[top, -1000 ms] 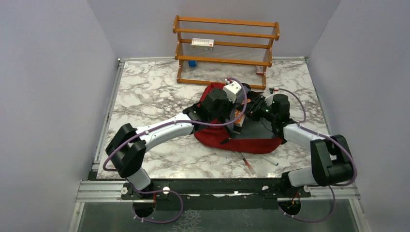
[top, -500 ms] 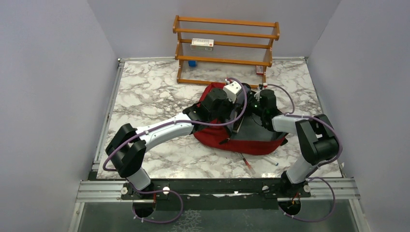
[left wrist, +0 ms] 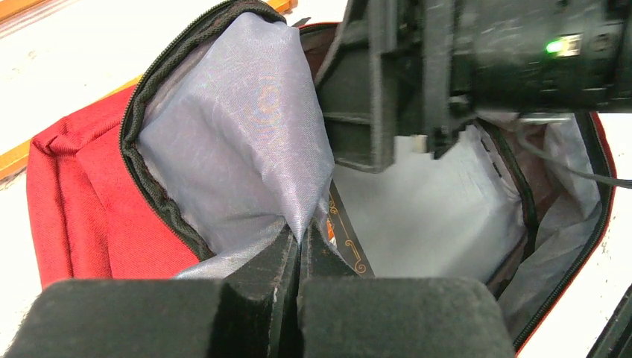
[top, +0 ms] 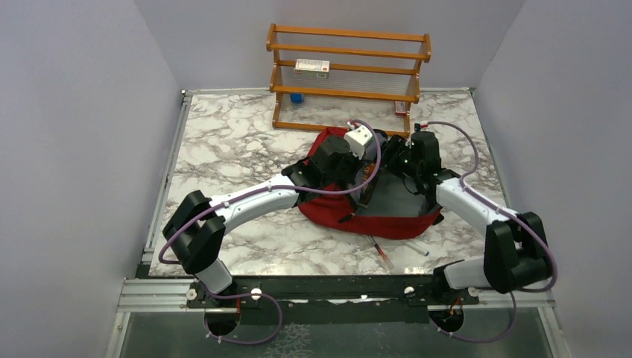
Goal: Pack the student bag
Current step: Place the book in the student bag, then adjust the student bag at the center of the board.
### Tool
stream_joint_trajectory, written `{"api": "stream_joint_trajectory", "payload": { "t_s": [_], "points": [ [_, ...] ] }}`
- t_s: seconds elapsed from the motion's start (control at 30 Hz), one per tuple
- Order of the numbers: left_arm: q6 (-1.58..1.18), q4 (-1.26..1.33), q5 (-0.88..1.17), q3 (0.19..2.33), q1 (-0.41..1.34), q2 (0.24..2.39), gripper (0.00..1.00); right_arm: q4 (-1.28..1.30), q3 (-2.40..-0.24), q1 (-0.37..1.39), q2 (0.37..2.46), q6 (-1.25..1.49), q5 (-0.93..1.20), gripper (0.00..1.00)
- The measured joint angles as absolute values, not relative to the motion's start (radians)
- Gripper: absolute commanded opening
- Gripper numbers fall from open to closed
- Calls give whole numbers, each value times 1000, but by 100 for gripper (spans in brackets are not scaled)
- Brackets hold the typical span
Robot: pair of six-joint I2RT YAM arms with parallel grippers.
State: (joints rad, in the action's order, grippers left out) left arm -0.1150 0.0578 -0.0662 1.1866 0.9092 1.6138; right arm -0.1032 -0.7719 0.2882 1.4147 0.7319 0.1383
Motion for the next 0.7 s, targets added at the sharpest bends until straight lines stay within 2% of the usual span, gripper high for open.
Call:
{"api": "stream_joint_trajectory", "payload": {
  "t_s": [0.3, 0.53, 0.7],
  "points": [
    [-117, 63, -35, 1187, 890, 1656, 0, 257, -826, 288, 1135, 651, -25, 69],
    [-141, 62, 42, 1201, 867, 1713, 0, 489, -1009, 288, 1095, 612, -223, 75],
    [-146, 47, 64, 1218, 866, 1714, 0, 618, -1016, 288, 1087, 577, -361, 78]
  ]
}}
